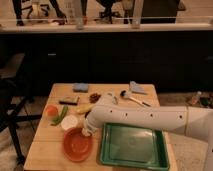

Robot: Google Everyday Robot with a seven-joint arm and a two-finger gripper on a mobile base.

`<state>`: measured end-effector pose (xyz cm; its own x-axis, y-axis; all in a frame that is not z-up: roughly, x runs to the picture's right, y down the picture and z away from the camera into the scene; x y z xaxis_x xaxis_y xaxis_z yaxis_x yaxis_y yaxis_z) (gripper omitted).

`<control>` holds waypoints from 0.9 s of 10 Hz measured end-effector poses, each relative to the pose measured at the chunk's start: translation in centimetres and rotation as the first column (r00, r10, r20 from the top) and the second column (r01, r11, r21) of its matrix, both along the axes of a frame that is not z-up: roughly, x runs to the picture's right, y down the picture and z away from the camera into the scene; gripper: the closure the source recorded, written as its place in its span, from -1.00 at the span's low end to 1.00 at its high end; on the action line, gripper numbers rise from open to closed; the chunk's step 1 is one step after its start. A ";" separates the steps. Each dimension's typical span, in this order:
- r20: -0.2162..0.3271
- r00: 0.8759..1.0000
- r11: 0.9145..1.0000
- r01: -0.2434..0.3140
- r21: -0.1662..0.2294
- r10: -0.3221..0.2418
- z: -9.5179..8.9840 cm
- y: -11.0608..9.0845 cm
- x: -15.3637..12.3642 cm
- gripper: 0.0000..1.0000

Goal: Stack bowls into tray

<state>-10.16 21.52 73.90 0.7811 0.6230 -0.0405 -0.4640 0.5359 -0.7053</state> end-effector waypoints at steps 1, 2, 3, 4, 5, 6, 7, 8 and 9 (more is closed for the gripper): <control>0.000 1.000 1.000 0.000 0.000 0.000 0.0 0.0 0.0 -0.16; 0.000 1.000 1.000 0.000 0.000 0.000 0.0 0.0 0.0 -0.32; 0.000 1.000 1.000 0.000 0.000 0.000 0.0 0.0 0.0 -0.50; 0.000 1.000 1.000 0.000 0.000 0.000 0.0 0.0 0.0 -0.60; 0.000 1.000 1.000 0.000 0.000 0.000 0.0 0.0 0.0 -0.60; 0.000 1.000 1.000 0.000 0.000 0.000 0.0 0.0 0.0 -0.60; 0.000 1.000 1.000 0.000 0.000 0.000 0.0 0.0 0.0 -0.60; 0.000 1.000 1.000 0.000 0.000 0.000 0.0 0.0 0.0 -0.60; 0.000 1.000 1.000 0.000 0.000 0.000 0.0 0.0 0.0 -0.60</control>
